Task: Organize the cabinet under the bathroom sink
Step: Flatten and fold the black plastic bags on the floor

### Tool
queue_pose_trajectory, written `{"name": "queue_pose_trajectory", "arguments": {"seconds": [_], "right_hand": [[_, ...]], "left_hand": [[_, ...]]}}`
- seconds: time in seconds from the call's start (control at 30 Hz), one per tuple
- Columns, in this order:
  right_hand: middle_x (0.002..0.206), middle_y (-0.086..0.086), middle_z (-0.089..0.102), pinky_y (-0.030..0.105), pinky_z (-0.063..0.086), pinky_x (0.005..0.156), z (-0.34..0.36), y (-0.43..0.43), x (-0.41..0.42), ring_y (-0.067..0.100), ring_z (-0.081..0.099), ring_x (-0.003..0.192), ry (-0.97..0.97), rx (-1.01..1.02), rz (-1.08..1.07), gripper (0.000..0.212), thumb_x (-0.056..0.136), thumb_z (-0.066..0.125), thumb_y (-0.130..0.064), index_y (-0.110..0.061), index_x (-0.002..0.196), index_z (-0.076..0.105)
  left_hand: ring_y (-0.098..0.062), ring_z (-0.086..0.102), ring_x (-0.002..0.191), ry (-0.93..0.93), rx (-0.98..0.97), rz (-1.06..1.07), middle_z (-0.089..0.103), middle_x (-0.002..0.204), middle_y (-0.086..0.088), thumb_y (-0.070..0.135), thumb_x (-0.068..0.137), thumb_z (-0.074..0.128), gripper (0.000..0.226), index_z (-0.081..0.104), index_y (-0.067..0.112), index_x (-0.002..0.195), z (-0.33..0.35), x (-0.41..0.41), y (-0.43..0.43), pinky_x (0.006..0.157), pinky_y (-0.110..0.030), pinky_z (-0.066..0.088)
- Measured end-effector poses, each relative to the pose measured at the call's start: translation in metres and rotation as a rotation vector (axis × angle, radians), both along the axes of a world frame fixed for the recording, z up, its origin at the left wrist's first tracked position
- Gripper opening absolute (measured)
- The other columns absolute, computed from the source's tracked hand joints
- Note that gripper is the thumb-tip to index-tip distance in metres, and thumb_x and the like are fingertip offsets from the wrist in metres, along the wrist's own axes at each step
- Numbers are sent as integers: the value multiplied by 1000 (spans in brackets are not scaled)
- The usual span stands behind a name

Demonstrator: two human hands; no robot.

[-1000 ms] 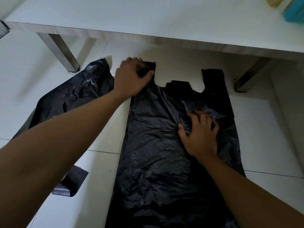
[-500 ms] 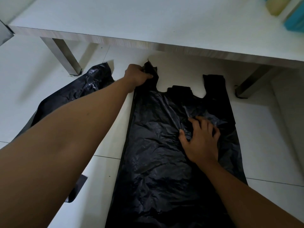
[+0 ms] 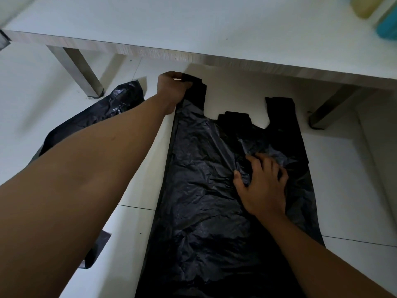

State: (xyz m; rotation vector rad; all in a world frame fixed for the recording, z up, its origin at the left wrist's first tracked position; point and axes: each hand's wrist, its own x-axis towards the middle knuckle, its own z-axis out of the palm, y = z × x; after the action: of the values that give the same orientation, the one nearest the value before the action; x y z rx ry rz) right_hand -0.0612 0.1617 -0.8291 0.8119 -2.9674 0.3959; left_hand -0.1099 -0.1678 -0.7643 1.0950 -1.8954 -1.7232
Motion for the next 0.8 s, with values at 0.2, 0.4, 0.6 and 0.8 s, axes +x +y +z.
{"name": "queue_pose_trajectory", "arguments": {"seconds": [0.2, 0.4, 0.6, 0.8], "right_hand": [[138, 0, 42, 51, 22, 112, -1, 0, 0, 21, 32, 134, 1, 0, 4, 55, 92, 42, -59, -26, 135, 47], [139, 0, 42, 52, 22, 113, 0, -1, 0, 21, 32, 134, 1, -8, 8, 53, 92, 44, -58, -26, 134, 47], [143, 1, 39, 55, 21, 114, 6, -2, 2, 24, 30, 135, -49, 46, 2, 61, 92, 33, -64, -27, 139, 43], [146, 1, 38, 56, 15, 116, 24, 0, 1, 29, 28, 138, -231, 6, -19, 84, 81, 21, -87, -31, 140, 45]], "left_hand": [[-13, 65, 97, 3, -45, 62, 67, 116, -4, 13, 83, 80, 62, 46, 15, 135, -7, -2, -6, 77, -23, 56], [-26, 50, 122, -92, -746, -149, 55, 133, -9, 37, 87, 70, 55, 52, 16, 135, -8, 41, 28, 100, -41, 46], [-26, 48, 115, -239, -1212, -729, 54, 127, -5, 69, 86, 51, 59, 59, 21, 121, -19, 157, 133, 93, -43, 44], [-27, 40, 126, -508, -1155, -834, 44, 139, -5, 88, 77, 36, 91, 46, 22, 139, -36, 227, 185, 103, -44, 38]]}}
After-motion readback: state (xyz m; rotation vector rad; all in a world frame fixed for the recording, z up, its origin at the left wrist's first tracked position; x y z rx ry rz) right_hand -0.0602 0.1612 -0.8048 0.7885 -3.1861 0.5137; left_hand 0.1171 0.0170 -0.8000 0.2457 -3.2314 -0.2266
